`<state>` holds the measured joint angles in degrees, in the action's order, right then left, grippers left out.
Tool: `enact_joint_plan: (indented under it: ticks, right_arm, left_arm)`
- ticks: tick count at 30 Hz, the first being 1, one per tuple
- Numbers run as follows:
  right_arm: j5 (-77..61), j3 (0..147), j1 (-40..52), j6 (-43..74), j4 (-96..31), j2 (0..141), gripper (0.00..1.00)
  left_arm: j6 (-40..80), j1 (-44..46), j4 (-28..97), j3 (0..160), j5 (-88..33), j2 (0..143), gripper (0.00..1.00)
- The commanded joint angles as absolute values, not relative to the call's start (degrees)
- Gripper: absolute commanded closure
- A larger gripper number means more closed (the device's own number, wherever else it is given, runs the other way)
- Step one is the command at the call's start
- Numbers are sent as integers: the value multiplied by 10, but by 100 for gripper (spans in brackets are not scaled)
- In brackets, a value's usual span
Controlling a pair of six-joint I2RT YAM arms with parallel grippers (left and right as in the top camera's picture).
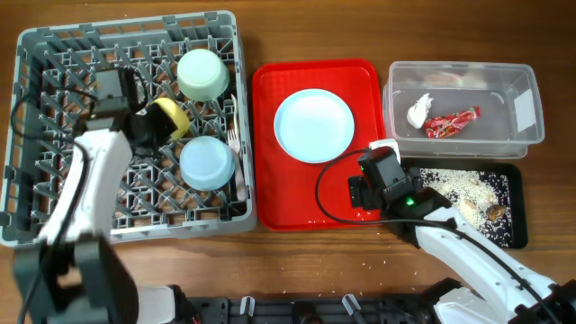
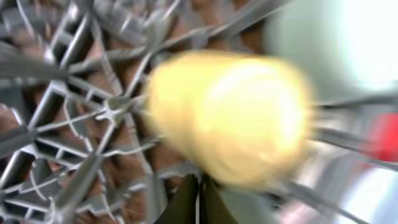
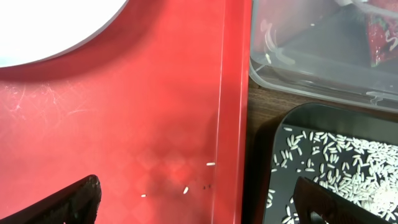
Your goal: Sort waste into correct bins and load items into the dishwasher rack
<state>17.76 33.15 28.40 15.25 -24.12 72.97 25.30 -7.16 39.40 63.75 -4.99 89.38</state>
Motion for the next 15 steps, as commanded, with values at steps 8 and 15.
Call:
enact_joint_plan:
  ticks: [8, 15]
  right_arm:
    - [174, 336, 284, 150, -240, 730, 0]
    - [174, 336, 284, 150, -240, 730, 0]
  left_arm:
    - [244, -55, 354, 685, 7, 735, 96]
    - [241, -55, 355, 685, -40, 1036, 96]
